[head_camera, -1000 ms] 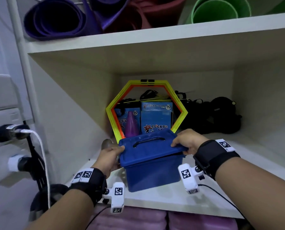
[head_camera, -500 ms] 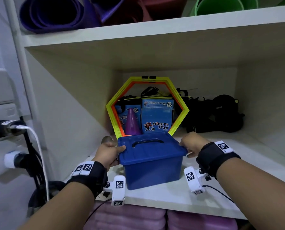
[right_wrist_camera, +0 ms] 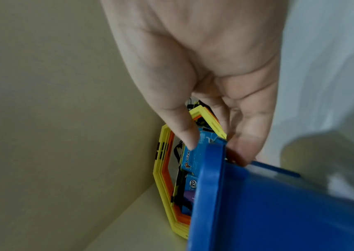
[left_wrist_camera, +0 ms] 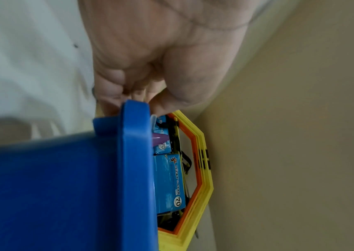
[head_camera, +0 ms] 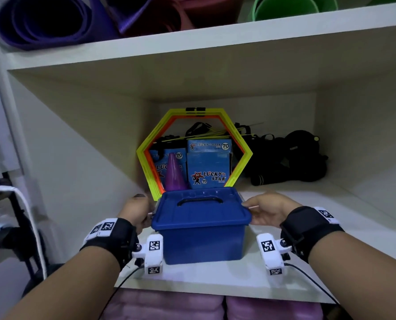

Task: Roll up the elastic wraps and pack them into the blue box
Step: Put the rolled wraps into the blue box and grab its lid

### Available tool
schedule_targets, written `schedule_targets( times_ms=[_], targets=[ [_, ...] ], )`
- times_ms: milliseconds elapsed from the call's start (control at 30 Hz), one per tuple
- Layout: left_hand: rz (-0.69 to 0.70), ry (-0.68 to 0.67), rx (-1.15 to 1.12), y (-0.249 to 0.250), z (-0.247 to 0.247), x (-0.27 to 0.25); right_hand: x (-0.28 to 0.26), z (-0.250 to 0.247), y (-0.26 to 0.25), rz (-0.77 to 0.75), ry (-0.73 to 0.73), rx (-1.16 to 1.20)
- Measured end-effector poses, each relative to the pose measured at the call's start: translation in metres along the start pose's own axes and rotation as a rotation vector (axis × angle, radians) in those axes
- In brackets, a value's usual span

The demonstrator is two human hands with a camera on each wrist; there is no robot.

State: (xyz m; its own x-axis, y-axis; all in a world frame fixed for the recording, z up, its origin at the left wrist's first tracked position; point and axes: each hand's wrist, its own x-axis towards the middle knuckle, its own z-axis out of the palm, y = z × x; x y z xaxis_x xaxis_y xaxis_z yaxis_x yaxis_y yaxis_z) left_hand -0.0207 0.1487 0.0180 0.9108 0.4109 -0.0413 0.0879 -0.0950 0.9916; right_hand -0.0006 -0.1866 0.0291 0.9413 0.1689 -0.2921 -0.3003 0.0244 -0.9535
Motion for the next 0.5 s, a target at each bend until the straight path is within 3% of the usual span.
schedule_targets(
  times_ms=[100, 200, 400, 500],
  targets=[
    [-0.115, -0.172, -0.176, -0.003, -0.003, -0.004, -0.002, -0.004, 0.005, 0.069, -0.020, 0.133],
    [-0.193, -0.252, -0.184, -0.003, -0.006, -0.006, -0.005, -0.006, 0.008, 0.110, -0.043, 0.167],
    [-0.194, -0.258, -0.038, 0.002, 0.000, 0.000, -0.009, -0.006, 0.012, 0.129, -0.068, 0.248],
    [-0.109, -0.152, 0.064, 0.003, 0.007, 0.002, -0.008, -0.005, 0.013, 0.128, -0.073, 0.242]
  ],
)
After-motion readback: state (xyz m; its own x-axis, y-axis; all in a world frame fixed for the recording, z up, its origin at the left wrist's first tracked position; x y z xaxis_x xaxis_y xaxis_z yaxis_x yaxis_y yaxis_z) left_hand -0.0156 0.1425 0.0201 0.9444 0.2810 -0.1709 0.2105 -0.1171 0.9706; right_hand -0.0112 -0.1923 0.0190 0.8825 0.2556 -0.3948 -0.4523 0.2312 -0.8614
